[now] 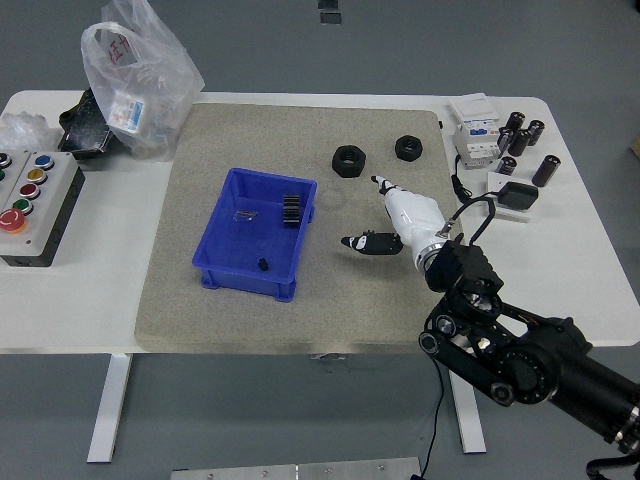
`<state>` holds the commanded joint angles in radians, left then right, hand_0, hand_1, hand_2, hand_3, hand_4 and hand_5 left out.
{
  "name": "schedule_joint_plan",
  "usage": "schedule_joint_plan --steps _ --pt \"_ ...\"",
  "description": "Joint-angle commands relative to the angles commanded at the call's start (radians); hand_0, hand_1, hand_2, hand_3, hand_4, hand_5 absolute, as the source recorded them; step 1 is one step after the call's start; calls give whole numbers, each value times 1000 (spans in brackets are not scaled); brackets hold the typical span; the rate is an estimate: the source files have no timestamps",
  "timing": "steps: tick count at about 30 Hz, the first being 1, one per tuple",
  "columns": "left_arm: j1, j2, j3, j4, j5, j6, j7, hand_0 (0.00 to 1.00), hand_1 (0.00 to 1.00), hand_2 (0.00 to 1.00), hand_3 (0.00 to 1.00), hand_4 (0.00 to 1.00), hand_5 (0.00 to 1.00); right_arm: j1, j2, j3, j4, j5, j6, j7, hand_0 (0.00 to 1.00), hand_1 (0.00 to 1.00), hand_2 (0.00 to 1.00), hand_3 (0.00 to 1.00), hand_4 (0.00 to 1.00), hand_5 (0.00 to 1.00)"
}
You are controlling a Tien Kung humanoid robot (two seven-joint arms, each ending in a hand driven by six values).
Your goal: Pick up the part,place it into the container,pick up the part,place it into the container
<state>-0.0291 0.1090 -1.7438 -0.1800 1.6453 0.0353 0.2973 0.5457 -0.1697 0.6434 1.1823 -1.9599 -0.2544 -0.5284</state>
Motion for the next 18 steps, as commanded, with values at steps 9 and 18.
schedule_joint_plan --steps 9,18 --pt "-1 2 7 0 -5 0 -1 608 631 601 630 627 263 -12 -13 -23 -7 -1 25 -23 281 537 652 743 656 248" --pt "-2 4 9 0 -6 1 -5 608 631 601 629 627 264 -7 -4 -49 -24 22 -23 -6 254 492 615 691 382 158"
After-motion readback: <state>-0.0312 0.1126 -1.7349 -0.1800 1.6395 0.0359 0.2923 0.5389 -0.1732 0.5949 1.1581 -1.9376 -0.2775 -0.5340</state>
